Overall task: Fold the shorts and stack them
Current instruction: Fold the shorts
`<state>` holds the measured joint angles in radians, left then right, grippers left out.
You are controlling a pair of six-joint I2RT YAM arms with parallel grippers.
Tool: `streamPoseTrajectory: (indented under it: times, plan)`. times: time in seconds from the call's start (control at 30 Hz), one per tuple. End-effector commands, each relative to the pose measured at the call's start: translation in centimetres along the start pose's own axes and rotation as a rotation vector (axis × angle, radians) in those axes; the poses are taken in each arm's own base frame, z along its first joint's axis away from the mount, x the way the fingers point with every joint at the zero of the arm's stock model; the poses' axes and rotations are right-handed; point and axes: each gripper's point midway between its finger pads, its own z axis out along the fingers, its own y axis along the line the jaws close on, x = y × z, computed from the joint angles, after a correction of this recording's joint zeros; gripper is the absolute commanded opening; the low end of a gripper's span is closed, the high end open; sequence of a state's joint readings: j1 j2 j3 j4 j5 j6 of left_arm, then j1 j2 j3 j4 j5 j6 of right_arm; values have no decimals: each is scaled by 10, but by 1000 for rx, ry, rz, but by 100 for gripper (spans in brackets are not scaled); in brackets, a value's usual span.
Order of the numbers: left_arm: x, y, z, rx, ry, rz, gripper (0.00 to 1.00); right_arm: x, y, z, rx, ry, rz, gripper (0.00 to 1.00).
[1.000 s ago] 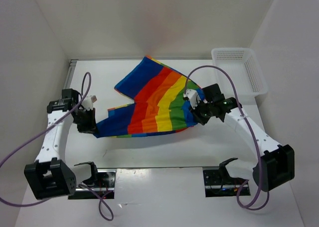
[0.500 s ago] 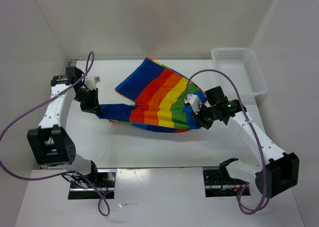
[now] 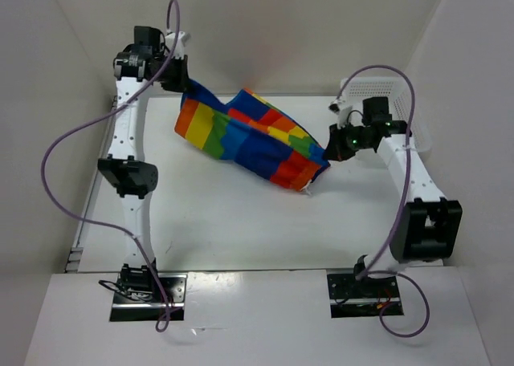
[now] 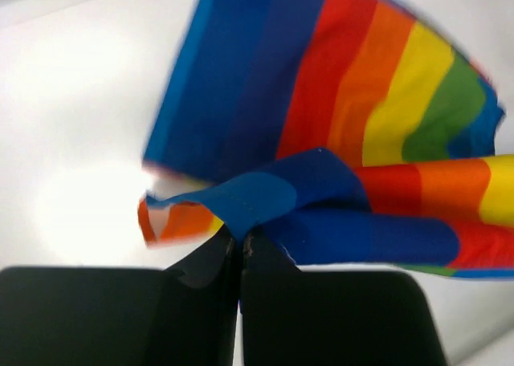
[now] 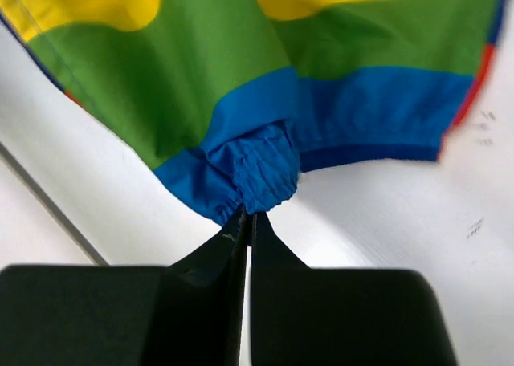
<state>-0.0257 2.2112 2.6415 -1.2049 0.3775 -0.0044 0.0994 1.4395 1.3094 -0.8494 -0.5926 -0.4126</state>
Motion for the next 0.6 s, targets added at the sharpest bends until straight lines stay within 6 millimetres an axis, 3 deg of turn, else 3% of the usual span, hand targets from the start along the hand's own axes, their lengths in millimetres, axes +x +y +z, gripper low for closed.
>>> streamPoseTrajectory:
  times: [0.0, 0.03, 0.17, 0.2, 0.23, 0.27, 0.3, 0.37, 0.5, 0.57]
  plan:
    - [-16, -10, 29, -24, -31, 65, 0, -17, -40, -2, -37, -124, 258, 0]
    - [-22, -15, 43, -36, -58, 94, 0, -11, -60, 0, -28, -132, 359, 0]
    - [-51, -15, 80, -21, -176, 149, 0, -11, -88, 8, -11, -150, 438, 0]
    - [-62, -17, 79, -13, -218, 164, 0, -11, -91, 10, -4, -146, 458, 0]
    - [-64, -6, 91, -22, -231, 161, 0, -17, -95, 10, 1, -158, 447, 0]
    - [-80, -6, 91, -24, -297, 184, 0, -16, -97, 14, -5, -151, 489, 0]
    - [-80, -2, 103, -24, -306, 187, 0, -23, -103, 13, 14, -166, 487, 0]
    - [-95, -3, 105, -45, -371, 209, 0, -25, -111, 17, 24, -167, 508, 0]
    - [-84, 12, 139, -85, -348, 199, 1, -48, -137, 14, 110, -218, 536, 0]
    - [-81, 20, 149, -112, -345, 193, 4, -57, -151, 14, 154, -243, 548, 7]
